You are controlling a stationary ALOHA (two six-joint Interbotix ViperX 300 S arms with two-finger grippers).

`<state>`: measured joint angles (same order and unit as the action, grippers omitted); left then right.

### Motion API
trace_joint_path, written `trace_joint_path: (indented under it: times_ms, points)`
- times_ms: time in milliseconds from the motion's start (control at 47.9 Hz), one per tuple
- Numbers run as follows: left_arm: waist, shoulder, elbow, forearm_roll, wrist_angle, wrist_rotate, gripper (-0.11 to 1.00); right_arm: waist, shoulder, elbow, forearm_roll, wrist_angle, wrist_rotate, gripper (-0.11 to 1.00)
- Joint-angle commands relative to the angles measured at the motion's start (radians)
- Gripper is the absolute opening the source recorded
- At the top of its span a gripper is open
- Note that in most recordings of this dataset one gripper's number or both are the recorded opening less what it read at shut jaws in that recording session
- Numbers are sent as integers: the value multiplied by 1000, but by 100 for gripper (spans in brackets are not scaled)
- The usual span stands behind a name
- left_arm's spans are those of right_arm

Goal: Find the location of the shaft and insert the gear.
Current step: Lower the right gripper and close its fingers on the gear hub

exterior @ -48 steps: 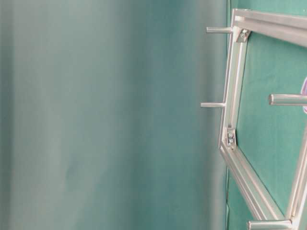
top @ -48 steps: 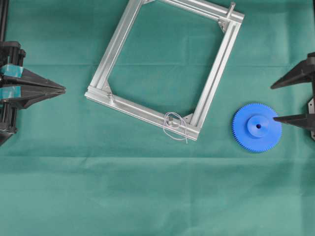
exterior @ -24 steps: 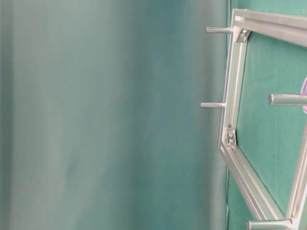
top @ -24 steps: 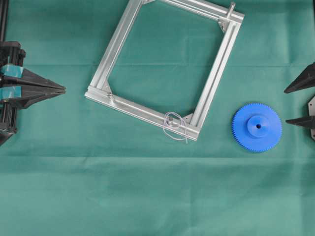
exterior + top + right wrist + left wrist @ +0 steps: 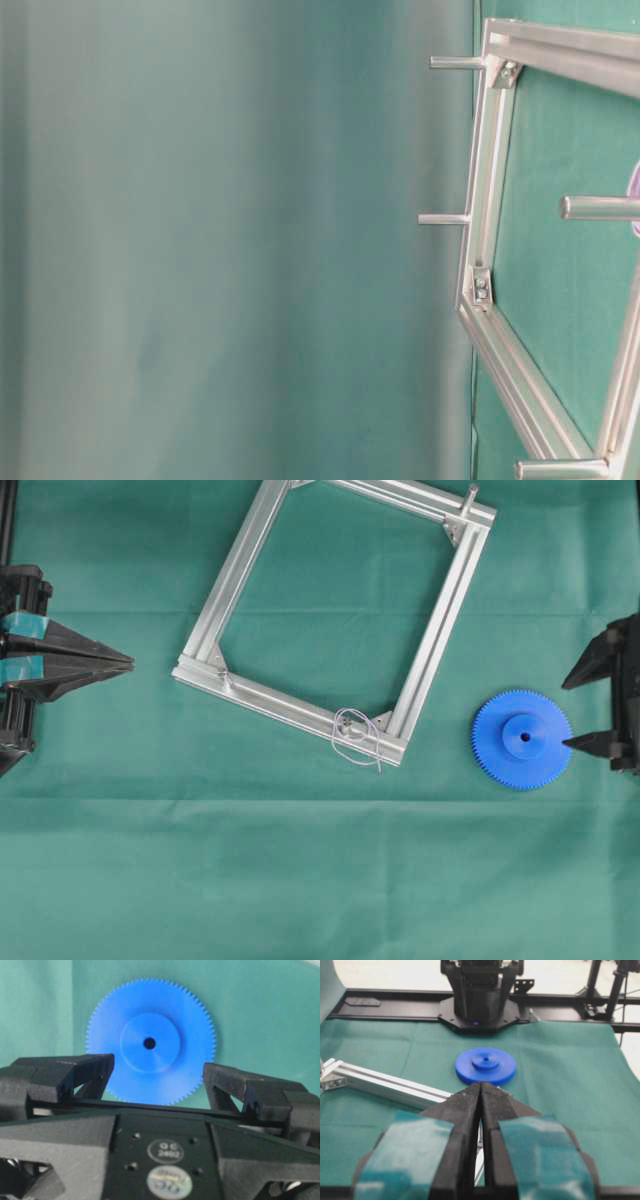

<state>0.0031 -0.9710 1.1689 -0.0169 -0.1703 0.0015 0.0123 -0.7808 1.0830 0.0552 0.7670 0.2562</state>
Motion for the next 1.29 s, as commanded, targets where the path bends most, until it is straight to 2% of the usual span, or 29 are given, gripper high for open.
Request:
trace_joint_path:
  times_ms: [0,167,563,855,1273]
  points:
    - [0,8,-26,-2,-5,2,1,12,23,8,15,-48,2,91]
    - [2,8,-26,-2,-5,2,1,23,58,32,32,-104,3,91]
    - [0,11,-26,-2,-2,2,1,23,209,66,32,-249,5,91]
    - [0,14,-25,-2,2,2,1,21,304,55,31,-291,12,91]
    - [0,14,-23,-2,12,2,1,23,327,49,25,-314,61,92]
